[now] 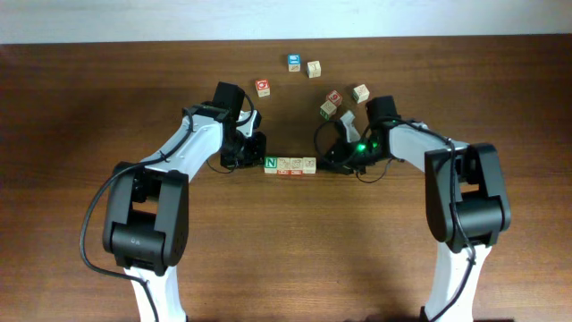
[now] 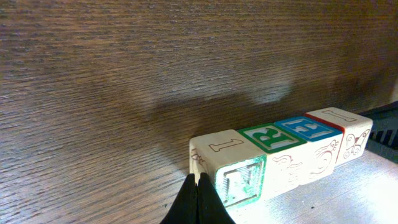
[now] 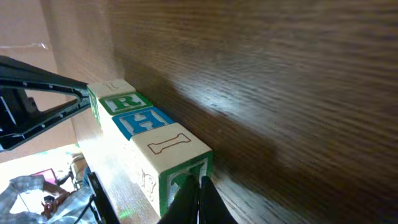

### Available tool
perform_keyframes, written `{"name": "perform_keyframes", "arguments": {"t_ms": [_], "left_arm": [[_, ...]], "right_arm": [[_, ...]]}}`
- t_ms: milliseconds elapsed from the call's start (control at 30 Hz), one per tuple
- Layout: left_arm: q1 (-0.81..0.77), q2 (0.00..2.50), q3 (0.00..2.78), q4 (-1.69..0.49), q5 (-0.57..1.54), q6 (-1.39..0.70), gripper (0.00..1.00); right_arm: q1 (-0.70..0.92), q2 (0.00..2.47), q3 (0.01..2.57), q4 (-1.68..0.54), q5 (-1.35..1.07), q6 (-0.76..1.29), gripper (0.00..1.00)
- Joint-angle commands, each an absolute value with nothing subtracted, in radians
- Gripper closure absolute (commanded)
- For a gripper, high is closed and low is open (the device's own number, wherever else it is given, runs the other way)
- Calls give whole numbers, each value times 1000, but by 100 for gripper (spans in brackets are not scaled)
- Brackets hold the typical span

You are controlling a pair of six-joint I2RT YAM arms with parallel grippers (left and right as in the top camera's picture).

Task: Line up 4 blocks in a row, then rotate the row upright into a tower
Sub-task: 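Squeeze the row between both grippers from its two ends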

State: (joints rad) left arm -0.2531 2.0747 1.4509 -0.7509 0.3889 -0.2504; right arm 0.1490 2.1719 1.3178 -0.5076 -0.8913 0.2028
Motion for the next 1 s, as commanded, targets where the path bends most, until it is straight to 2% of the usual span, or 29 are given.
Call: {"name": "perform_keyframes", "arguments": {"t_ms": [0,400,967], "left_arm": [[-258,2082,1448,-752,393,-253,100],[-258,2082,1448,-752,397,-253,100],[-258,2082,1448,-752,397,-253,100]], "right_arm": [[172,2166,1312,-500,-886,200,96],[172,2143,1313,-497,-981,223,96],[214,2063,1330,-538,-892,241,96]]}}
